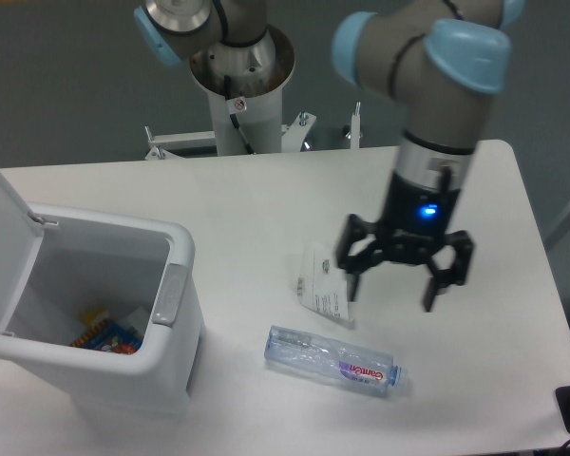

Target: Open the trash can

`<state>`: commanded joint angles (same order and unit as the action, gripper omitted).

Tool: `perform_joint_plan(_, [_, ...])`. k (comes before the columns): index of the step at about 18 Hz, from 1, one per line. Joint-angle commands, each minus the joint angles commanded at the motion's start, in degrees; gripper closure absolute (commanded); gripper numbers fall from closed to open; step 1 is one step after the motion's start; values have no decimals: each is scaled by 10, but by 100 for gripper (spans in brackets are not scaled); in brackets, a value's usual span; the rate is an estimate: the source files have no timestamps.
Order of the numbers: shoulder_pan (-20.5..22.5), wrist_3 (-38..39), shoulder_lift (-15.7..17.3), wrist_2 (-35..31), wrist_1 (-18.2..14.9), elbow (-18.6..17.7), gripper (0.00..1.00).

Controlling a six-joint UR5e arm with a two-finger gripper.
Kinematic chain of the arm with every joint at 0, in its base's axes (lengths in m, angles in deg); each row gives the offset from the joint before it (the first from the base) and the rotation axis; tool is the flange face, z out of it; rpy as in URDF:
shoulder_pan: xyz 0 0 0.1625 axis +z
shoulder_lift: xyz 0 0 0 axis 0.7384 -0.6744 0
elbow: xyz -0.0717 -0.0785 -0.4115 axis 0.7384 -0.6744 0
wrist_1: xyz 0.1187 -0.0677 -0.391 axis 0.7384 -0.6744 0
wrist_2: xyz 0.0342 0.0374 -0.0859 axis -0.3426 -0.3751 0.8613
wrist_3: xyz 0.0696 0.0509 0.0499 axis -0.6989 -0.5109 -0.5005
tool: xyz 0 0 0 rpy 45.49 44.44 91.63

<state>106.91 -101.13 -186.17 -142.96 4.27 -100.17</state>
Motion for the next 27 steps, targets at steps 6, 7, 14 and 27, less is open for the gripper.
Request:
perform_joint_plan(6, [44, -158, -19, -9, -90, 9, 0])
perform_joint_plan(7, [48, -179, -22, -12, -94, 5, 0])
perform_joint_plan(14, [60, -309, -49, -132, -129, 11, 0])
perform_joint_plan(27, [47, -436, -82, -264, -109, 31, 0])
